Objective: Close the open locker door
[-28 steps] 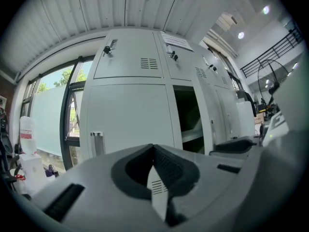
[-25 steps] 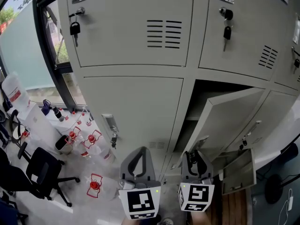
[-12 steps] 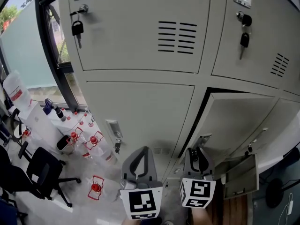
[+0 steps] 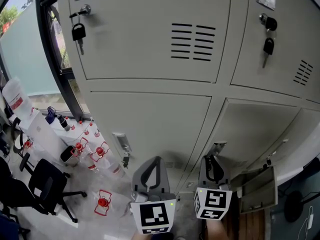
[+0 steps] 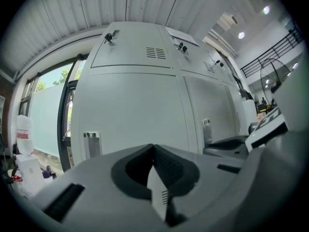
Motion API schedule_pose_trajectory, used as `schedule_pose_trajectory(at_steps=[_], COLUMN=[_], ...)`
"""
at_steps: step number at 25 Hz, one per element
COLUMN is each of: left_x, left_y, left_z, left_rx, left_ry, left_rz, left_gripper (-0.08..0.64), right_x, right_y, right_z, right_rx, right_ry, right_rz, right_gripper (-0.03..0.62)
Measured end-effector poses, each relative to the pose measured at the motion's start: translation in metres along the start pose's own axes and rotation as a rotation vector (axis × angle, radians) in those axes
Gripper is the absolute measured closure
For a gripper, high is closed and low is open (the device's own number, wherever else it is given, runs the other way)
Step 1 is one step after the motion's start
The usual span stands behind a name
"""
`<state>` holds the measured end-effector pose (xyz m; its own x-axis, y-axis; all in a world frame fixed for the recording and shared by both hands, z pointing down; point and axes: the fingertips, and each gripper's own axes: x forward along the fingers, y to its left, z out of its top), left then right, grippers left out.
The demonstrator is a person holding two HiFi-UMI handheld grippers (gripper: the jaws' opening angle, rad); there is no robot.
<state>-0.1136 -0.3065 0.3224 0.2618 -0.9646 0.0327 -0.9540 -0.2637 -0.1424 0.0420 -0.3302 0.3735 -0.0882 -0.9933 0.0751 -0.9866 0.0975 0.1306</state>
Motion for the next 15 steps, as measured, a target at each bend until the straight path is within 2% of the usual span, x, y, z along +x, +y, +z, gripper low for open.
schedule_pose_trajectory(at_steps=[9, 13, 15], left_x=[0.006, 0.008, 0.008], left_y=[0.0, 0.0, -0.001], left_z=[0.0, -0.002, -0.001], left_rx=[-0.014, 0.023, 0.002], left_ry=[0.004, 0.0, 0.004], left_rz=[-0.003, -0.014, -0.012], left_gripper=[0.558, 0.558, 0.558], right_x=[0.011, 0.012, 0.013], right_y=[-0.003, -0.004, -0.003], right_z=[0.0, 0.0, 0.0], right_rx=[0.019, 0.025, 0.028], right_ry=[0.008, 0.008, 0.008], right_rz=[-0.012, -0.016, -0.017], right_gripper=[0.523, 0.523, 0.523])
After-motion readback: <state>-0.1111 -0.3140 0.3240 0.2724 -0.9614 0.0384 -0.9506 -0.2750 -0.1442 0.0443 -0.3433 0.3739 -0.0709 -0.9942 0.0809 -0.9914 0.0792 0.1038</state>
